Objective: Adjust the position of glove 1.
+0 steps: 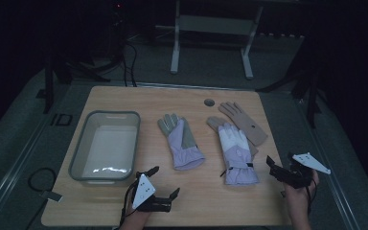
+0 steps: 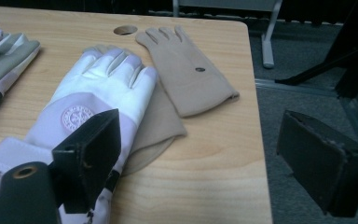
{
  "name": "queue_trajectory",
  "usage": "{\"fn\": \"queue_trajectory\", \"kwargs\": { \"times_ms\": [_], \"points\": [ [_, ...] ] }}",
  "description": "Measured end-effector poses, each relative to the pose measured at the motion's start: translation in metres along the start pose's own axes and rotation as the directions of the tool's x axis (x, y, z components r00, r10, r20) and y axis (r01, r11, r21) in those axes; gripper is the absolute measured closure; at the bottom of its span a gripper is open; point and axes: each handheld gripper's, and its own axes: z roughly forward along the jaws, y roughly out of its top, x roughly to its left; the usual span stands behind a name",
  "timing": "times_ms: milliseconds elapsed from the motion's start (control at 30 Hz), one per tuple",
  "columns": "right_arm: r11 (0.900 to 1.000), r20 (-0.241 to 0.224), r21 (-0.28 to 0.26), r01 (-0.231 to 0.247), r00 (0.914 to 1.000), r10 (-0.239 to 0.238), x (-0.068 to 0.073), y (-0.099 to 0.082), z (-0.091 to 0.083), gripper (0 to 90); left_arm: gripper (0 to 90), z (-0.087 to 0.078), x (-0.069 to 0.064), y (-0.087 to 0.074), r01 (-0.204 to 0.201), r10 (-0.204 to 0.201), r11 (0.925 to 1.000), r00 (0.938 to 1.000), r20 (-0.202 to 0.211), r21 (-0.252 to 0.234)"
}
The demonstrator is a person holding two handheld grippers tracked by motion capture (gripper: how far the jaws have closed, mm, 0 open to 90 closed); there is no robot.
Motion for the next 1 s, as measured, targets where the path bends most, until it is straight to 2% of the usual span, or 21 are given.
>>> {"fn": "queue_trajectory", "kwargs": {
  "times_ms": [167,333,467,567,667,767,833,867,900,967,1000],
  "points": [
    [0.9998,-0.07,0.016,-0.009,0.9975,0.01,0.005,0.02,0.0,12.9,1.2,0.0,-0.001,0.0,-0.009,0.009,1.0,1.0,0.003,0.001],
    [0.9996,-0.097,0.027,-0.006,0.9952,0.009,0.013,0.039,0.003,14.8,1.2,0.0,-0.001,0.0,-0.006,0.006,1.0,1.0,0.0,-0.001],
    [0.9993,-0.158,0.013,-0.035,0.9867,0.036,0.021,0.051,0.008,20.6,1.2,0.0,0.0,0.0,-0.002,0.002,1.0,1.0,0.003,-0.002],
    [0.9992,-0.204,0.039,0.001,0.979,0.007,0.031,0.057,0.019,19.2,1.2,0.0,0.0,0.0,-0.007,0.007,1.0,1.0,0.003,0.002],
    [0.998,-0.222,0.063,0.008,0.9749,0.006,0.038,0.058,0.027,18.6,1.2,0.0,-0.001,0.0,-0.004,0.004,1.0,1.0,0.001,0.0],
    [0.9895,-0.28,0.132,0.06,0.9596,-0.021,0.053,0.062,0.041,22.3,1.2,0.0,0.0,0.0,-0.001,0.001,1.0,1.0,0.001,-0.001],
    [0.9829,-0.287,0.166,0.08,0.9576,-0.03,0.06,0.064,0.049,26.6,1.2,0.0,0.0,0.0,-0.003,0.003,1.0,1.0,0.003,-0.001],
    [0.9814,-0.303,0.174,0.081,0.9526,-0.025,0.063,0.065,0.053,26.1,1.2,0.0,0.0,0.0,-0.007,0.006,1.0,1.0,0.004,0.0],
    [0.98,-0.302,0.182,0.081,0.9531,-0.022,0.066,0.066,0.056,25.1,1.2,0.0,0.0,0.0,-0.007,0.007,1.0,1.0,0.004,0.001],
    [0.9766,-0.327,0.193,0.096,0.9445,-0.028,0.075,0.068,0.063,18.1,1.2,0.0,-0.001,0.0,-0.008,0.008,1.0,1.0,0.006,-0.001],
    [0.9766,-0.327,0.193,0.096,0.9445,-0.028,0.075,0.068,0.063,18.1,1.2,0.0,-0.001,0.0,-0.008,0.008,1.0,1.0,0.006,-0.001]
  ]
}}
